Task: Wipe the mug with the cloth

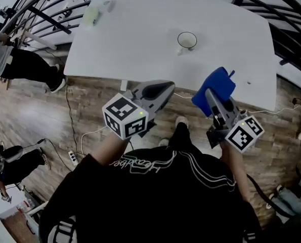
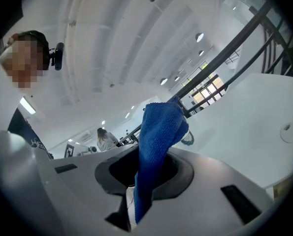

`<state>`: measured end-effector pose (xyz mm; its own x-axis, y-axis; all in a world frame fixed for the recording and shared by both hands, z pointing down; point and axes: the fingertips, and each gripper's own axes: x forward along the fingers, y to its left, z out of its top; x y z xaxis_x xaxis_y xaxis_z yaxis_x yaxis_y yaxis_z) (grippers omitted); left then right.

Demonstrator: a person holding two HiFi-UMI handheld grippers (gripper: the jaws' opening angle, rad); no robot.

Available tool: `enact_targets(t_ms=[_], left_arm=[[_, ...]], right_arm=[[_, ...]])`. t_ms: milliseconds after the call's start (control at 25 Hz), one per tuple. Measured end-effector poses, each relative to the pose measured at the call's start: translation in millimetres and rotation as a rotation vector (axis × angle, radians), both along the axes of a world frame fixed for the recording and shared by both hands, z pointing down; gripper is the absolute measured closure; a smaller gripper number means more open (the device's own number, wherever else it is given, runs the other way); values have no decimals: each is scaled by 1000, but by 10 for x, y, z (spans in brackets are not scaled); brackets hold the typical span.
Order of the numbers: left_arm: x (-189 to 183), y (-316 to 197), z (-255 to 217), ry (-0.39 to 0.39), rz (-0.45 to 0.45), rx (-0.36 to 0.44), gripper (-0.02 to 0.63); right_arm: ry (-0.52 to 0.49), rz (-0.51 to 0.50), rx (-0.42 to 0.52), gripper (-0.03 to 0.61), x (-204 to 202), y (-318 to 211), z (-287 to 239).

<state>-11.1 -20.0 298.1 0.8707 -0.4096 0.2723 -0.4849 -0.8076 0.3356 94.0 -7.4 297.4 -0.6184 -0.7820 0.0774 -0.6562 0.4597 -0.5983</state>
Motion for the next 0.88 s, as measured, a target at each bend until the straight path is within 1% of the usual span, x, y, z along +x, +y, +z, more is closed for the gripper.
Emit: enact_targets(t_ms=[160,240,360,440,520,600,720,800,840,880], left_arm=[[170,-464,-107,-22,-22,-38,607],[211,-560,22,-44,-18,-55,607],[192,-603,365,-79,-29,-41,606],[166,-674,521,-113,-25,-28,606],[157,-780,604,-144,2,-14,606],[133,-901,665,-156,21,-1,606],[91,-1100,799,-169,21,0,604],[92,-1219,921,-191,32,6,603],[97,-1271,988,-203,44,9,601],[101,-1322,1054,-215,56,13,583]], right_arm=[[-7,-26,-53,525,141,-478,-143],[-10,-41,-72,525,144,-555,-28],[-15,-46,-82,525,125,-568,324],[-28,-35,-90,525,111,-627,448],[-32,-23,-99,525,82,-732,504],[-39,-5,-116,525,37,-831,562],[-62,31,-144,525,-16,-935,670],[-96,49,-165,525,-50,-1028,753],[-135,54,-177,525,-74,-1095,790],[-186,58,-185,525,-97,-1171,815]])
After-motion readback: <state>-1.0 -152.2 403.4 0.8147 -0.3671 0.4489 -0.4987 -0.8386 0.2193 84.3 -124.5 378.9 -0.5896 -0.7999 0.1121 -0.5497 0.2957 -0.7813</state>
